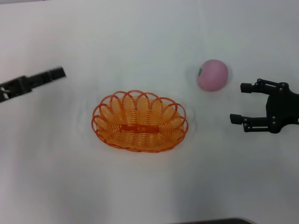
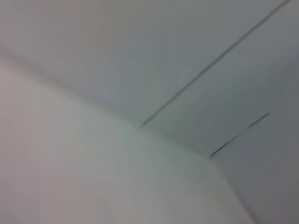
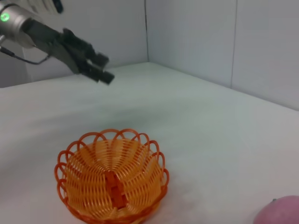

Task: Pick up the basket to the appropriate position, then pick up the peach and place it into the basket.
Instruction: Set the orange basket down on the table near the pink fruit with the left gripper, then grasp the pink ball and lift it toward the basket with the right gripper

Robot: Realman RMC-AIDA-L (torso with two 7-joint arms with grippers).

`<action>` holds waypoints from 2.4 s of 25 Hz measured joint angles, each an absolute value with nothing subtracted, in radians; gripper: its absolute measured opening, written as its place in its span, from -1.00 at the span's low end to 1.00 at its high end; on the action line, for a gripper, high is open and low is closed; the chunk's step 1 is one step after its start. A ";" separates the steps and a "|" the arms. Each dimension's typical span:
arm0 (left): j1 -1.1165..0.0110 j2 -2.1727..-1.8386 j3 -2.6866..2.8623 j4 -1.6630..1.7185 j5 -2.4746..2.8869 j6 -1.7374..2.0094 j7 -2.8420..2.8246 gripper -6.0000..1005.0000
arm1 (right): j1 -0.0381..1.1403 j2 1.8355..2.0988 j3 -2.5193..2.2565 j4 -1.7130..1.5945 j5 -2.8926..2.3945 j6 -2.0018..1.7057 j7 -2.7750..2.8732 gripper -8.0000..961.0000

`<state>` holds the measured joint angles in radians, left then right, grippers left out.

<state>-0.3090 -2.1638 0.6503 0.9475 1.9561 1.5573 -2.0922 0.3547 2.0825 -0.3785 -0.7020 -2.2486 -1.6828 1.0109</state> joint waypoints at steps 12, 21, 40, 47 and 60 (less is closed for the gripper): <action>-0.272 -2.167 0.582 0.784 1.910 1.691 -1.288 0.56 | 0.360 2.084 -0.360 -0.671 -2.235 -1.671 1.011 0.93; -0.245 -2.173 0.602 0.740 2.054 1.726 -1.028 0.66 | 0.358 2.084 -0.349 -0.653 -2.234 -1.670 1.011 0.93; -0.214 -2.173 0.562 0.739 2.138 1.777 -0.957 0.77 | 0.357 2.079 -0.333 -0.630 -2.216 -1.674 1.093 0.92; -0.212 -2.173 0.554 0.734 2.132 1.784 -0.961 0.77 | 0.385 2.066 -0.353 -0.744 -2.216 -1.714 1.511 0.92; -0.213 -2.174 0.554 0.733 2.131 1.792 -0.962 0.77 | 0.504 2.036 -0.448 -1.000 -2.342 -1.741 2.160 0.92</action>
